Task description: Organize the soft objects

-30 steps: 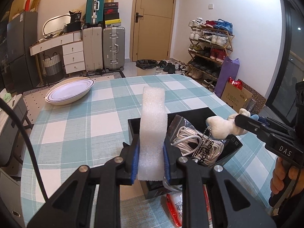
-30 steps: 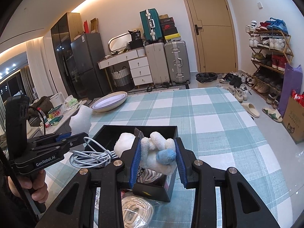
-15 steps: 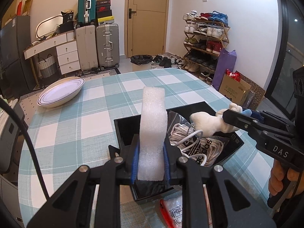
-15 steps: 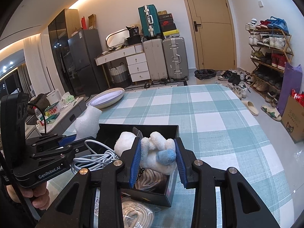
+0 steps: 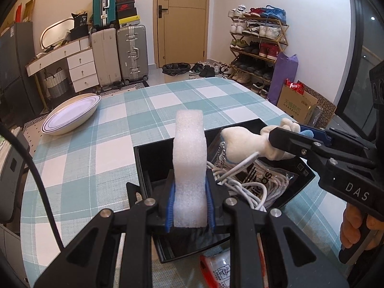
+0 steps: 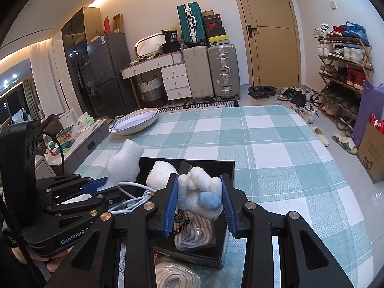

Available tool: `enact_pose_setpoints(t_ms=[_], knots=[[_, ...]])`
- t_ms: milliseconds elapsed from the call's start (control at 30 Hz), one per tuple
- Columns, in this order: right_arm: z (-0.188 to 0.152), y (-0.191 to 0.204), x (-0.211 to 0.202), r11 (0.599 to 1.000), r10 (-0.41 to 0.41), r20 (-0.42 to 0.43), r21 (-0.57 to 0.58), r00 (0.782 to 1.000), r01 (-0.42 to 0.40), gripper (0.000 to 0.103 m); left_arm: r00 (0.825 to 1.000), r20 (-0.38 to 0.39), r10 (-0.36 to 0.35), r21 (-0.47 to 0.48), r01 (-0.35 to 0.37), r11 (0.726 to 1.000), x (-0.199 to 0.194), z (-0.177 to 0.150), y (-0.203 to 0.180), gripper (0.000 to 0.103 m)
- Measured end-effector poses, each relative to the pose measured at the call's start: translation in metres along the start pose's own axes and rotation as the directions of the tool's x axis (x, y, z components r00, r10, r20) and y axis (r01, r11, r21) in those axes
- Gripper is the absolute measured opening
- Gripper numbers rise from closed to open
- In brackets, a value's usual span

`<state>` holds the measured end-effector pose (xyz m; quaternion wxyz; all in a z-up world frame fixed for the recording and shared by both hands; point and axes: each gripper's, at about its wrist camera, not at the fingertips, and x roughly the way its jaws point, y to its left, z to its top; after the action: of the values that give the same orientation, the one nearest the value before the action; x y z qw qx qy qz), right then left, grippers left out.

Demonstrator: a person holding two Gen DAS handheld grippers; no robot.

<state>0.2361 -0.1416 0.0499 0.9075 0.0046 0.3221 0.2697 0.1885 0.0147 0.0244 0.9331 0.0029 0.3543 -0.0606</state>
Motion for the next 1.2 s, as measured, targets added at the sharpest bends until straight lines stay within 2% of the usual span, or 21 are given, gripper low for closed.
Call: enact_pose_setpoints(t_ms=[267, 633, 700, 733, 800, 867, 933, 1000, 1100, 1133, 1167, 1200], knots=[[-0.001, 0.003, 0.014, 1.0, 0.025, -0.042, -0.009, 0.999, -0.026, 0.035, 1.0, -0.021, 0.004, 0.0, -0.004, 1.0, 0.005, -0.005, 0.001, 0.02], [-0.001, 0.008, 0.016, 0.998, 0.045, -0.06, -0.033, 0.997, -0.047, 0.035, 0.999, -0.025, 0.019, 0.003, -0.019, 1.0, 0.0, -0.008, 0.0, 0.02], [0.0, 0.006, 0.015, 0.998, 0.056, -0.055, -0.031, 0.997, -0.057, 0.038, 0.999, -0.023, 0.022, -0.001, -0.022, 1.0, -0.001, -0.008, 0.001, 0.022], [0.0, 0.005, 0.013, 0.997, 0.064, -0.052, -0.032, 0.997, -0.065, 0.04, 1.0, -0.018, 0.025, 0.002, -0.025, 1.0, -0.002, -0.009, 0.0, 0.024], [0.001, 0.003, 0.007, 0.997, 0.066, -0.043, -0.037, 0.997, -0.067, 0.044, 0.999, -0.003, 0.042, 0.009, -0.042, 0.999, -0.007, -0.009, -0.001, 0.037], [0.001, -0.001, -0.001, 0.997, 0.062, -0.024, -0.038, 0.998, -0.063, 0.051, 1.0, 0.01, 0.03, 0.012, -0.03, 0.999, -0.013, -0.009, -0.002, 0.052], [0.002, -0.005, -0.008, 0.997, 0.062, -0.018, -0.035, 0.998, -0.063, 0.052, 0.999, 0.016, 0.034, 0.021, -0.034, 0.999, -0.018, -0.009, -0.005, 0.056], [0.0, -0.009, -0.015, 0.997, 0.066, -0.019, -0.036, 0.998, -0.067, 0.061, 0.998, 0.023, 0.052, 0.027, -0.053, 0.998, -0.024, -0.01, -0.006, 0.056], [-0.003, -0.015, -0.028, 0.997, 0.075, -0.006, -0.019, 0.997, -0.075, 0.088, 0.998, 0.031, 0.05, 0.013, -0.05, 0.999, -0.032, -0.012, -0.003, 0.061], [-0.004, -0.017, -0.032, 0.997, 0.078, -0.004, -0.01, 0.997, -0.078, 0.091, 0.998, 0.033, 0.054, 0.007, -0.055, 0.998, -0.035, -0.013, -0.001, 0.068], [-0.006, -0.018, -0.036, 0.997, 0.078, -0.002, -0.006, 0.997, -0.078, 0.096, 0.998, 0.037, 0.06, -0.001, -0.06, 0.998, -0.038, -0.015, 0.0, 0.081], [-0.007, -0.019, -0.039, 0.997, 0.074, -0.003, -0.005, 0.997, -0.074, 0.098, 0.997, 0.045, 0.065, -0.011, -0.065, 0.998, -0.041, -0.016, 0.002, 0.086]])
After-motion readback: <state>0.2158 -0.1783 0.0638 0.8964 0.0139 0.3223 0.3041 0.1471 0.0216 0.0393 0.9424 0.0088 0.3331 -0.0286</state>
